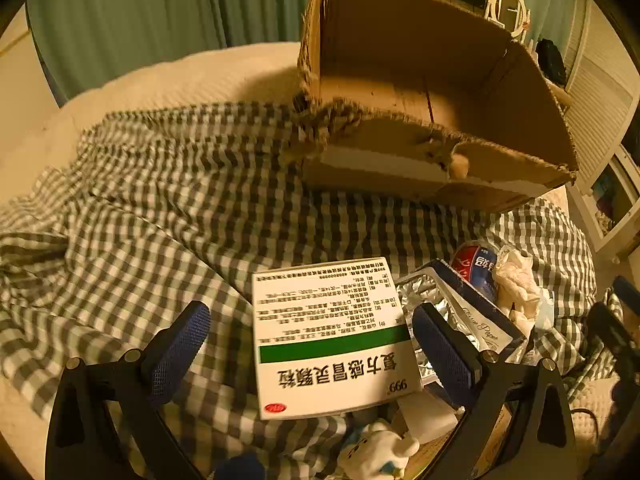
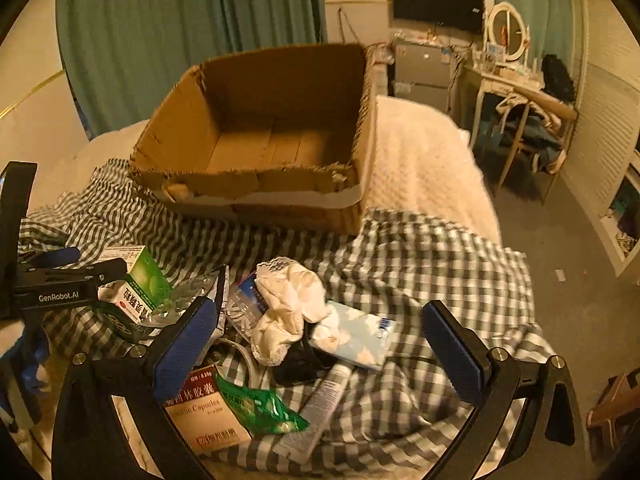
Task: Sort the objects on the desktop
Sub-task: 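Grasp the white-green medicine box with the left tool while the right grasps the lace cloth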
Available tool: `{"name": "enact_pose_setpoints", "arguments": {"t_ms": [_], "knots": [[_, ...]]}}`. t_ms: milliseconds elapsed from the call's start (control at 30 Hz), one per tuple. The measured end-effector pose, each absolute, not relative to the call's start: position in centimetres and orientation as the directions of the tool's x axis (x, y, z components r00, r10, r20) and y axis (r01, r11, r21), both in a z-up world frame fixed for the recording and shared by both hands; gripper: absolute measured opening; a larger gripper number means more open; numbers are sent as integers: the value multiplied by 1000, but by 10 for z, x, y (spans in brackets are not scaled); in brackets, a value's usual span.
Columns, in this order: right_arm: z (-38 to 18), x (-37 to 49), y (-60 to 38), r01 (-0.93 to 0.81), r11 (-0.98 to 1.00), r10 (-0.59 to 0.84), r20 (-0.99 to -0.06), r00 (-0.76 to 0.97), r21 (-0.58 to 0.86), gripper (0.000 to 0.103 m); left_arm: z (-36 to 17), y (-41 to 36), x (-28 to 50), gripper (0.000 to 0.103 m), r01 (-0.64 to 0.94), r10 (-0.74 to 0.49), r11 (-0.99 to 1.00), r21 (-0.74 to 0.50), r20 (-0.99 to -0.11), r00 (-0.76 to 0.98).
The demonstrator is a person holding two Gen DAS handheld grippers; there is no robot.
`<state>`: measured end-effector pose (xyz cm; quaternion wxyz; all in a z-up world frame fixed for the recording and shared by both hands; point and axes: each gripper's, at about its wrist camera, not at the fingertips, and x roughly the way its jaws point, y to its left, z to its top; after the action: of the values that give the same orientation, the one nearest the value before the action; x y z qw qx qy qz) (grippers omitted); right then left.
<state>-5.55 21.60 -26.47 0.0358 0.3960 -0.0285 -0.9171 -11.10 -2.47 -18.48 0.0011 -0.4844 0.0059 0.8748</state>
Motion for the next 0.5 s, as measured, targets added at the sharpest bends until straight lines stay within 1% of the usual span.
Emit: {"name": "enact_pose_setpoints", "arguments": {"t_ms": [267, 367, 400, 433, 467, 500], "knots": [[-302, -88, 211, 35, -992, -118, -779, -615, 123, 103, -218, -24, -122, 103, 22, -33, -999, 26, -880, -474], [-313, -98, 209, 34, -992, -119, -795, -595, 123, 102, -230, -29, -123, 103, 39, -5, -999, -14, -894, -447], [-317, -101, 209, 36, -990, -131, -800, -585, 137, 99, -233, -29, -123, 103, 34, 1, -999, -18, -895, -445], [-319, -103, 210, 35, -989, -140, -805, -576, 146, 93, -234, -27, -123, 103, 29, 3, -999, -18, -895, -446], [-323, -105, 211, 29, -988, -139, -811, -568, 149, 89, -235, -26, -124, 103, 22, 6, -1000, -18, -894, -447], [-326, -107, 211, 27, -988, -138, -818, -559, 149, 84, -236, -25, -124, 101, 12, 12, -1000, -19, -894, -448]]}}
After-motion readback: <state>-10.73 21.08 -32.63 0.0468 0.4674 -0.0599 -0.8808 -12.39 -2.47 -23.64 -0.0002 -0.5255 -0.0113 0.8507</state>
